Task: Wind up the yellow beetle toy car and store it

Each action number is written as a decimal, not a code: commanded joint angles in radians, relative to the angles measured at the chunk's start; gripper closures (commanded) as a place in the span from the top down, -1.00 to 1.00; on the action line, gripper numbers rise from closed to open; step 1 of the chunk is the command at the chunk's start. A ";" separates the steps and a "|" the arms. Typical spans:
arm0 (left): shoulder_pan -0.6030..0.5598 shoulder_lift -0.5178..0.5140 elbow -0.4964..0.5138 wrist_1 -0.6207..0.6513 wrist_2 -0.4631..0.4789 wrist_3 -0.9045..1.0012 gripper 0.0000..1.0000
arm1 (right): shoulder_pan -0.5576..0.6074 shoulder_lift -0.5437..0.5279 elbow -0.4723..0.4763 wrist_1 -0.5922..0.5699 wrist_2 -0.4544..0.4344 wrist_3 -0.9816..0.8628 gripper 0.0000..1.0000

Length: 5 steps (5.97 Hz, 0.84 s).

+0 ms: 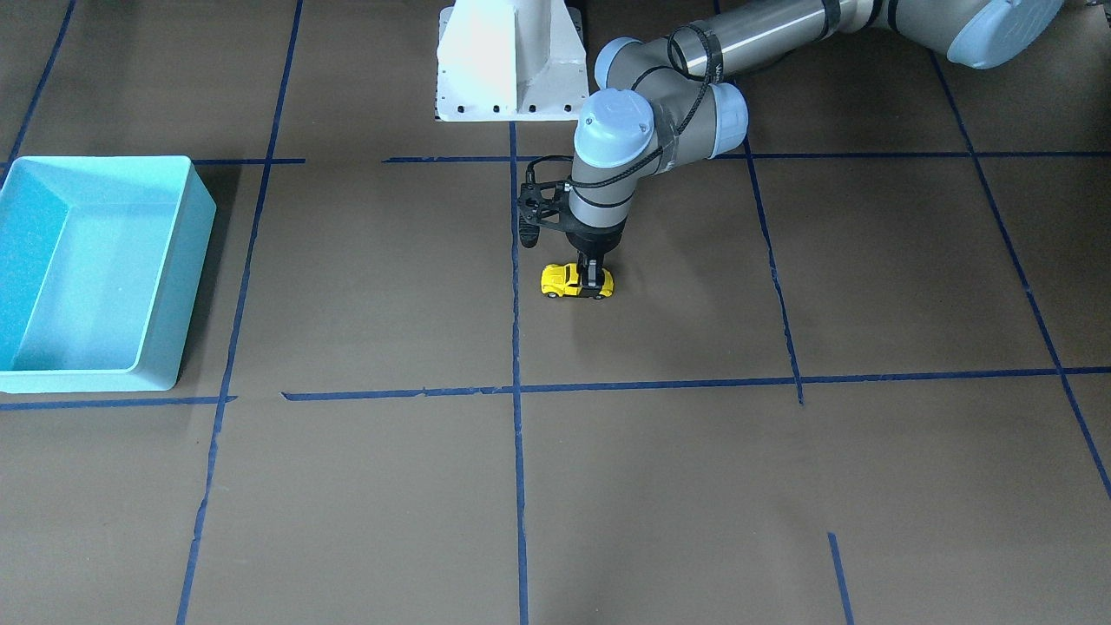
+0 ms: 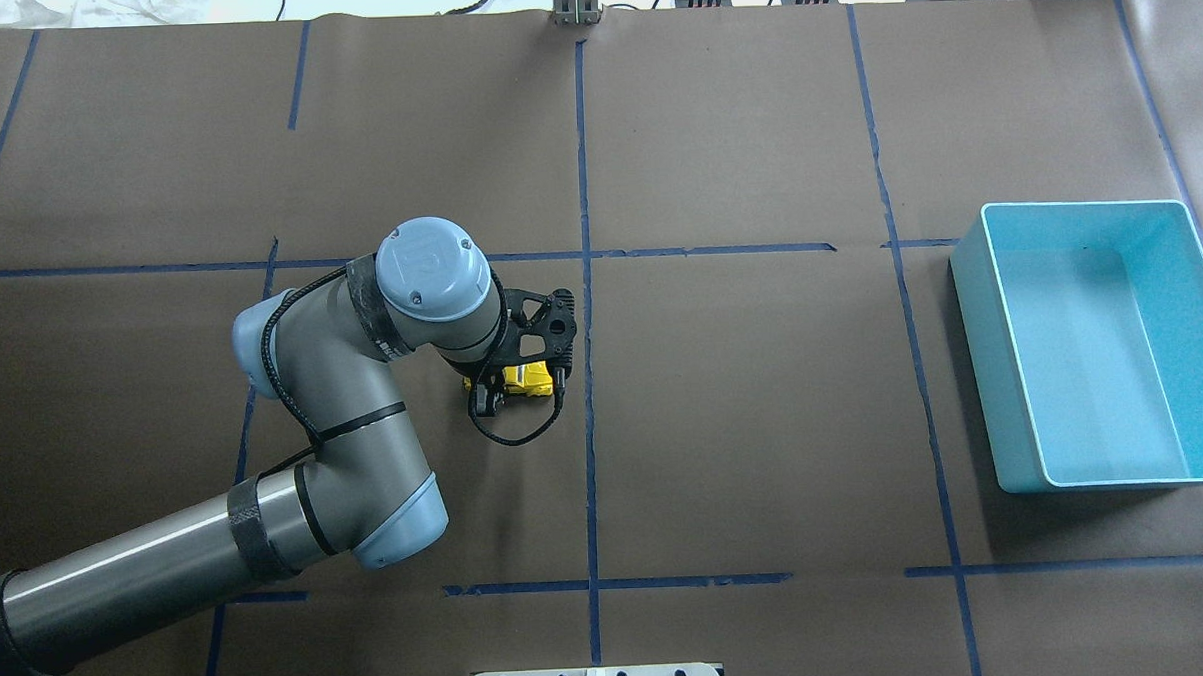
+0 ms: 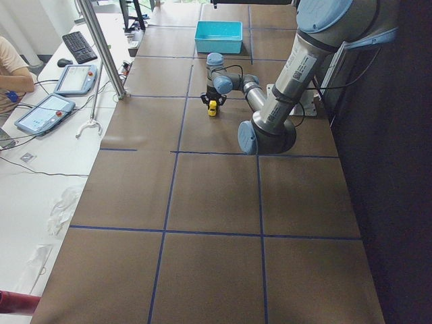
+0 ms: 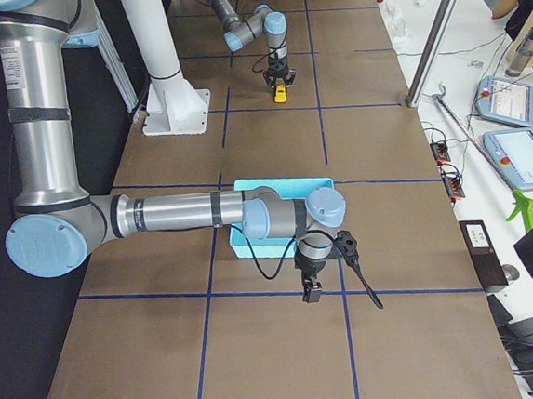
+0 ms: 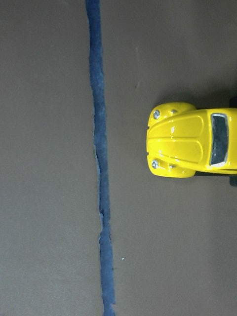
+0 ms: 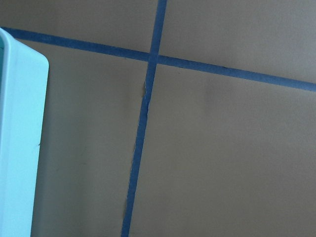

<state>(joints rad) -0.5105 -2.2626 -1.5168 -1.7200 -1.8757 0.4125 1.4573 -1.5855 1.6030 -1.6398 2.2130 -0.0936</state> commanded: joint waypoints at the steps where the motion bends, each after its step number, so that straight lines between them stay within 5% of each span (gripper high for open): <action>1: 0.000 0.015 -0.014 -0.001 0.000 0.000 -0.17 | 0.000 0.001 0.000 0.000 0.000 0.002 1.00; 5: -0.002 0.031 -0.023 -0.003 -0.002 0.000 -0.17 | 0.000 0.001 -0.003 0.000 -0.001 0.005 1.00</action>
<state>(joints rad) -0.5141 -2.2396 -1.5356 -1.7223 -1.8772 0.4126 1.4573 -1.5846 1.6010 -1.6398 2.2120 -0.0893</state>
